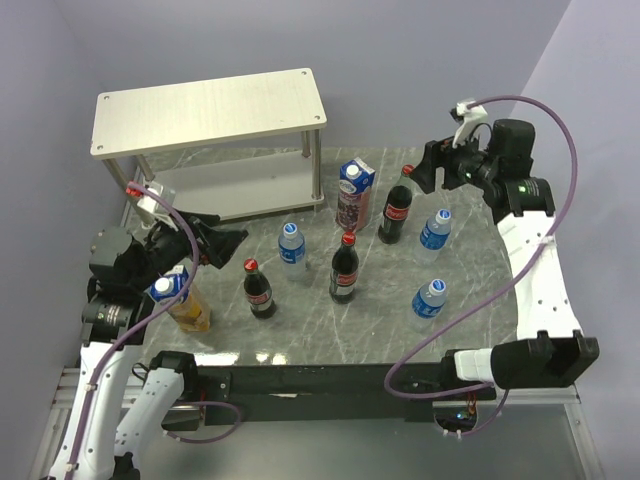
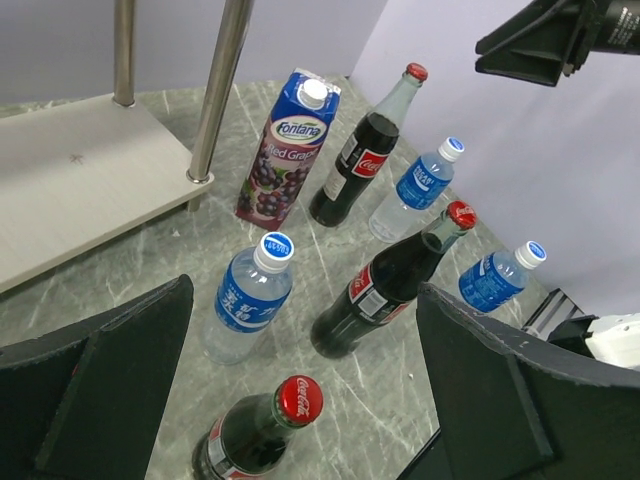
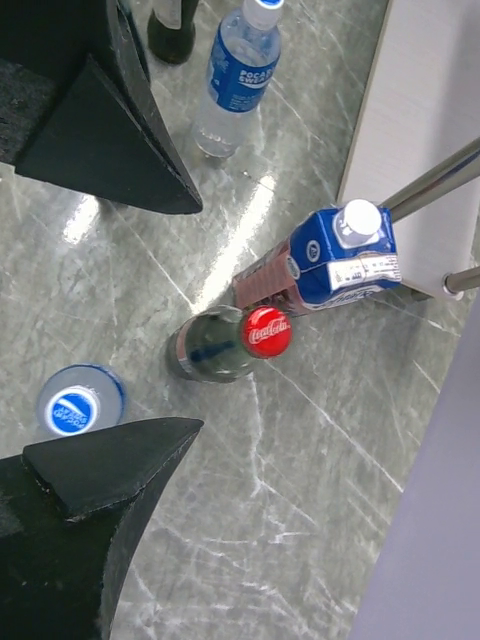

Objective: Place and organize the beverage onto the shelf
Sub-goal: Pick up the drink from the center of the board.

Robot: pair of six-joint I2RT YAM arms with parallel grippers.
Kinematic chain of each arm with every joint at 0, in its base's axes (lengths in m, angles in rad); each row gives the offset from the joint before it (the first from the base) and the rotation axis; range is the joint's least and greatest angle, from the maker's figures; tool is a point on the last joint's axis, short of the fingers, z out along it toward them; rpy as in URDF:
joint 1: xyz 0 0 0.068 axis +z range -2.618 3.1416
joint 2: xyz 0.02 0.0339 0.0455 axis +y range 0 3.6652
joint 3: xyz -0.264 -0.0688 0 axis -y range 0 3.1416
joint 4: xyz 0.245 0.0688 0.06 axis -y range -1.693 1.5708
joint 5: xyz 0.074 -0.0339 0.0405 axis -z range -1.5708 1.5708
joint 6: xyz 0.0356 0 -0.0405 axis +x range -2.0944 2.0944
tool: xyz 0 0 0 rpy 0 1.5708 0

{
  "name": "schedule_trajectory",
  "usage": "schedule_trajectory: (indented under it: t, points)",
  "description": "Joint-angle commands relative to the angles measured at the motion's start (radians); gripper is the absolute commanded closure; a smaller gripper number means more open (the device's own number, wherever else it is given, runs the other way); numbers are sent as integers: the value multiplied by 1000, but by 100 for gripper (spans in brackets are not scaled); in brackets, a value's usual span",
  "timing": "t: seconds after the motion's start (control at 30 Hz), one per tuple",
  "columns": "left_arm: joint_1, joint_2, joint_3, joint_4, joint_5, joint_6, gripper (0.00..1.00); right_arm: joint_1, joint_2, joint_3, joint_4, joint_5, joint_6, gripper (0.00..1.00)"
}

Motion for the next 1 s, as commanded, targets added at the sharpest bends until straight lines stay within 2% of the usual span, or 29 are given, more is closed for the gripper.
schedule_trajectory:
  t: [0.0, 0.53, 0.97]
  points:
    - [-3, -19, -15, 18, -23, 23, 1, 33, 45, 81, 6, 18, -9, 12]
    - [-3, -25, -51, 24, -43, 37, 1, 82, 139, 124, 11, 96, -41, 13]
    - [-3, -20, -63, 30, -40, 36, 0, 129, 229, 144, 4, 135, -41, 22]
